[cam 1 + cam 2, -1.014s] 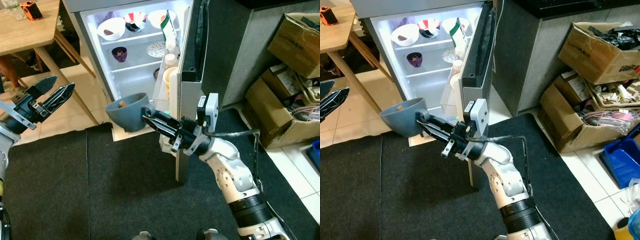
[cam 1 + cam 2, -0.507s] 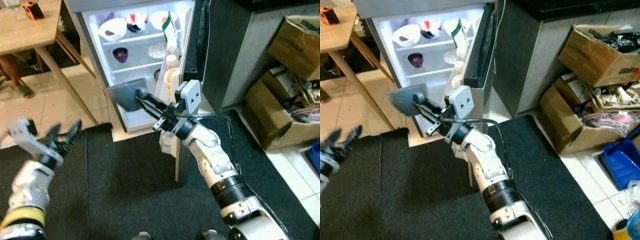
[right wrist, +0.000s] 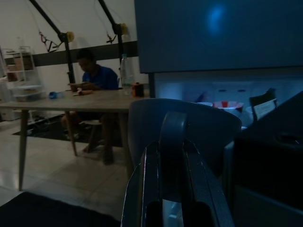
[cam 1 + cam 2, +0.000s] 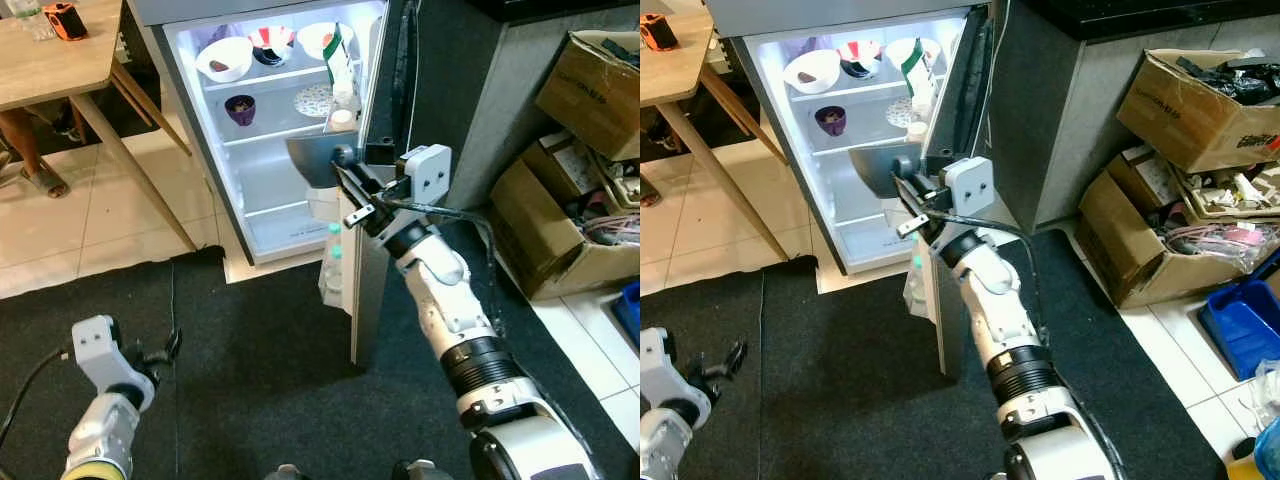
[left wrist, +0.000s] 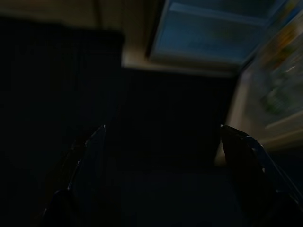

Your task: Restocking fridge

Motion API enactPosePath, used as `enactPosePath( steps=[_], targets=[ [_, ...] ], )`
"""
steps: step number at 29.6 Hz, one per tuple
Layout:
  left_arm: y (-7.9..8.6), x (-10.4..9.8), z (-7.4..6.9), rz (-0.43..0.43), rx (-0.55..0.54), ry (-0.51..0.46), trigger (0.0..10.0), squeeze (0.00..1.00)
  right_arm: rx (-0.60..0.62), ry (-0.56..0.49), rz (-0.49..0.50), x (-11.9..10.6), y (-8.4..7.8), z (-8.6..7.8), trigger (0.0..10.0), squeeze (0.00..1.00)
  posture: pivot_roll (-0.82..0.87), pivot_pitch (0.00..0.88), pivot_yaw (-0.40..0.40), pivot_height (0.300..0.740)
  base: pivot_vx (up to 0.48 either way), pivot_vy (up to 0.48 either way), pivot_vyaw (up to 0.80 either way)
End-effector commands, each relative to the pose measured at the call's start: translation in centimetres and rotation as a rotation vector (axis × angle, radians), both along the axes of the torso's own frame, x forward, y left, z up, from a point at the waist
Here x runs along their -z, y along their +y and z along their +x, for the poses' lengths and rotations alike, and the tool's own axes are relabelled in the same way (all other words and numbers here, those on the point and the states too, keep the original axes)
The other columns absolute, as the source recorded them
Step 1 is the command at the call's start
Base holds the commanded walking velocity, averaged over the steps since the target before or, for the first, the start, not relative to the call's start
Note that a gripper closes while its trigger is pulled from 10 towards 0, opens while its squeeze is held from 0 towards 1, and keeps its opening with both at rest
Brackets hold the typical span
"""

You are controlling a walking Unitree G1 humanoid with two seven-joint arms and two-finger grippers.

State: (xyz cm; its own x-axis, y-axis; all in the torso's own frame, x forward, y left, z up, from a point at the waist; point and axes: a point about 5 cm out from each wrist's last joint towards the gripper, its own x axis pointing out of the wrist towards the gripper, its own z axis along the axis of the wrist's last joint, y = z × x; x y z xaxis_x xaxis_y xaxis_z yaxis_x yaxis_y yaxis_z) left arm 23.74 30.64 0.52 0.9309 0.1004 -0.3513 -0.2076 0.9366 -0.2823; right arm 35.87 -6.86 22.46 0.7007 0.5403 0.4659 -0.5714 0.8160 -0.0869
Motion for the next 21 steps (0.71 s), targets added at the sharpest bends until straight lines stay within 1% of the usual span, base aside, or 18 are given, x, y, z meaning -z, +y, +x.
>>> enactPosePath(
  steps=[1, 2, 4, 5, 9, 10, 14, 16, 17, 21],
  targets=[
    [-0.1, 1.9, -2.1, -0.007, -0.033, 0.091, 10.0, 0.0, 0.097, -0.003, 0.022, 0.1, -2.4, 0.3, 0.0, 0.0, 0.02, 0.162, 0.066, 0.74, 0.0, 0.0, 0.0],
    [-0.1, 1.9, -2.1, -0.007, -0.033, 0.091, 10.0, 0.0, 0.097, -0.003, 0.022, 0.1, -2.4, 0.3, 0.0, 0.0, 0.02, 0.162, 0.066, 0.74, 0.0, 0.0, 0.0],
    [-0.1, 2.6, -3.0, -0.011, -0.053, 0.129, 10.0, 0.0, 0.145, 0.0, 0.014, 0.4, -3.8, 0.4, 0.0, 0.0, 0.0, 0.16, 0.062, 0.74, 0.0, 0.0, 0.0],
    [-0.1, 2.6, -3.0, -0.011, -0.053, 0.129, 10.0, 0.0, 0.145, 0.0, 0.014, 0.4, -3.8, 0.4, 0.0, 0.0, 0.0, 0.16, 0.062, 0.74, 0.0, 0.0, 0.0],
    [0.0, 3.5, -4.3, -0.013, -0.073, 0.176, 10.0, 0.0, 0.235, 0.006, 0.01, 0.9, -6.2, 0.5, 0.0, 0.0, 0.0, 0.16, 0.062, 0.74, 0.0, 0.0, 0.0],
    [0.0, 3.5, -4.3, -0.013, -0.073, 0.176, 10.0, 0.0, 0.235, 0.006, 0.01, 0.9, -6.2, 0.5, 0.0, 0.0, 0.0, 0.16, 0.062, 0.74, 0.0, 0.0, 0.0],
    [0.0, 4.0, -5.1, -0.01, -0.084, 0.203, 10.0, 0.0, 0.357, 0.001, 0.005, 0.9, -9.7, 0.5, 0.0, 0.0, 0.0, 0.16, 0.064, 0.74, 0.0, 0.0, 0.0],
    [0.0, 4.1, -5.3, -0.008, -0.084, 0.213, 10.0, 0.0, 0.387, -0.006, 0.005, 0.7, -10.8, 0.4, 0.0, 0.0, 0.0, 0.16, 0.064, 0.74, 0.0, 0.0, 0.0],
    [-0.1, 4.2, -5.3, -0.006, -0.082, 0.217, 10.0, 0.0, 0.395, -0.012, 0.004, 0.5, -11.1, 0.4, 0.0, 0.0, 0.0, 0.16, 0.064, 0.74, 0.0, 0.0, 0.0],
    [-0.4, 4.4, -5.4, 0.002, -0.075, 0.227, 10.0, 0.0, 0.39, -0.031, 0.023, 0.0, -11.2, 0.4, 0.0, 0.0, 0.0, 0.16, 0.064, 0.74, 0.0, 0.0, 0.0]
  ],
)
